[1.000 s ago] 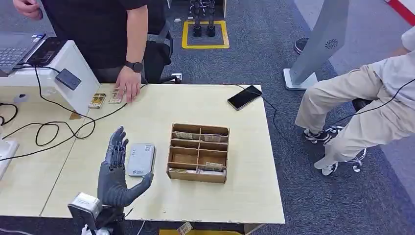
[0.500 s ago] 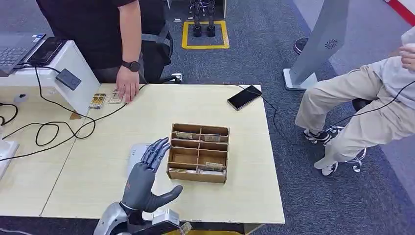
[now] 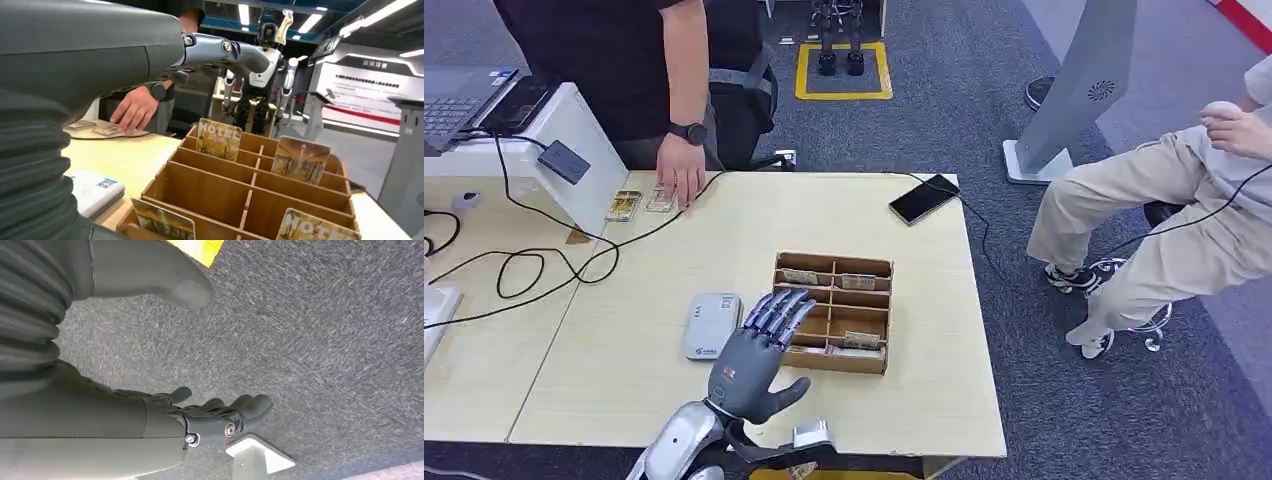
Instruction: Pass the card to the sensor for recognition and then transmit it.
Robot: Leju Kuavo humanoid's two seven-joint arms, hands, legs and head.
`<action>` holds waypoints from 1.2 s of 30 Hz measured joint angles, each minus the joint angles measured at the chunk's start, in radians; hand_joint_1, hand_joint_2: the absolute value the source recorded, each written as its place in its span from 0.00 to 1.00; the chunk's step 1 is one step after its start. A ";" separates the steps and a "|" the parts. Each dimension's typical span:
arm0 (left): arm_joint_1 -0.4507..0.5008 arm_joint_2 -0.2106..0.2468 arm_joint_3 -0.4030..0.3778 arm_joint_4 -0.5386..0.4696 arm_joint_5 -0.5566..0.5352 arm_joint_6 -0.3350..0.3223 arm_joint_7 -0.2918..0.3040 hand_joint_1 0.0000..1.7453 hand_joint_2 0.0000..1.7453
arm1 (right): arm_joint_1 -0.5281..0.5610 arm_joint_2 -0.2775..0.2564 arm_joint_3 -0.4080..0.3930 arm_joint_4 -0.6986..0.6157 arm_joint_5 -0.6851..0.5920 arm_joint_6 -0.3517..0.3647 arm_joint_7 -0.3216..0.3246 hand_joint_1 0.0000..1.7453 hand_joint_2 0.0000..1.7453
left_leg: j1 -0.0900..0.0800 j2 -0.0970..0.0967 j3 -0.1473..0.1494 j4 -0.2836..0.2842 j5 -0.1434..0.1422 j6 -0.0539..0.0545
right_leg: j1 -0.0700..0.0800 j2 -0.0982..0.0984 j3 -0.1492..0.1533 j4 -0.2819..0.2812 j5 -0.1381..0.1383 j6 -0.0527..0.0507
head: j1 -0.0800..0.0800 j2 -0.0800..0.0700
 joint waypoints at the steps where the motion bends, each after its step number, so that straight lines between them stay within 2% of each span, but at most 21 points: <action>1: -0.010 0.000 -0.006 0.012 -0.001 0.002 0.009 0.00 1.00 | 0.000 0.000 0.000 0.000 0.003 0.000 0.001 0.00 1.00 | 0.000 0.000 0.000 0.000 0.000 0.000 | 0.000 0.000 0.000 0.000 0.000 0.000 | 0.000 0.000; 10: -0.079 -0.049 -0.011 0.157 -0.041 0.041 0.146 0.00 1.00 | 0.001 0.000 0.000 0.000 0.025 0.000 0.015 0.00 1.00 | 0.000 0.000 0.000 0.000 0.000 0.000 | 0.000 0.000 0.000 0.000 0.000 0.000 | 0.000 0.000; 16: -0.092 -0.064 -0.011 0.204 -0.052 0.043 0.160 0.00 1.00 | 0.001 0.000 0.000 0.000 0.027 0.000 0.019 0.00 1.00 | 0.000 0.000 0.000 0.000 0.000 0.000 | 0.000 0.000 0.000 0.000 0.000 0.000 | 0.000 0.000; 23: -0.103 -0.078 -0.005 0.254 -0.089 0.048 0.237 0.00 1.00 | 0.000 0.000 0.000 -0.004 0.026 0.000 0.022 0.00 1.00 | 0.000 0.000 0.000 0.000 0.000 0.000 | 0.000 0.000 0.000 0.000 0.000 0.000 | 0.000 0.000; 34: -0.105 -0.104 0.056 0.319 -0.111 0.144 0.264 0.01 1.00 | 0.000 0.000 0.000 -0.010 0.028 0.000 0.024 0.00 1.00 | 0.000 0.000 0.000 0.000 0.000 0.000 | 0.000 0.000 0.000 0.000 0.000 0.000 | 0.000 0.000; 35: -0.104 -0.106 0.064 0.323 -0.111 0.156 0.265 0.93 1.00 | 0.000 0.000 0.000 -0.011 0.028 0.000 0.024 0.00 1.00 | 0.000 0.000 0.000 0.000 0.000 0.000 | 0.000 0.000 0.000 0.000 0.000 0.000 | 0.000 0.000; 36: -0.104 -0.109 0.073 0.326 -0.110 0.167 0.265 1.00 1.00 | 0.000 0.000 0.000 -0.011 0.028 0.000 0.023 0.00 1.00 | 0.000 0.000 0.000 0.000 0.000 0.000 | 0.000 0.000 0.000 0.000 0.000 0.000 | 0.000 0.000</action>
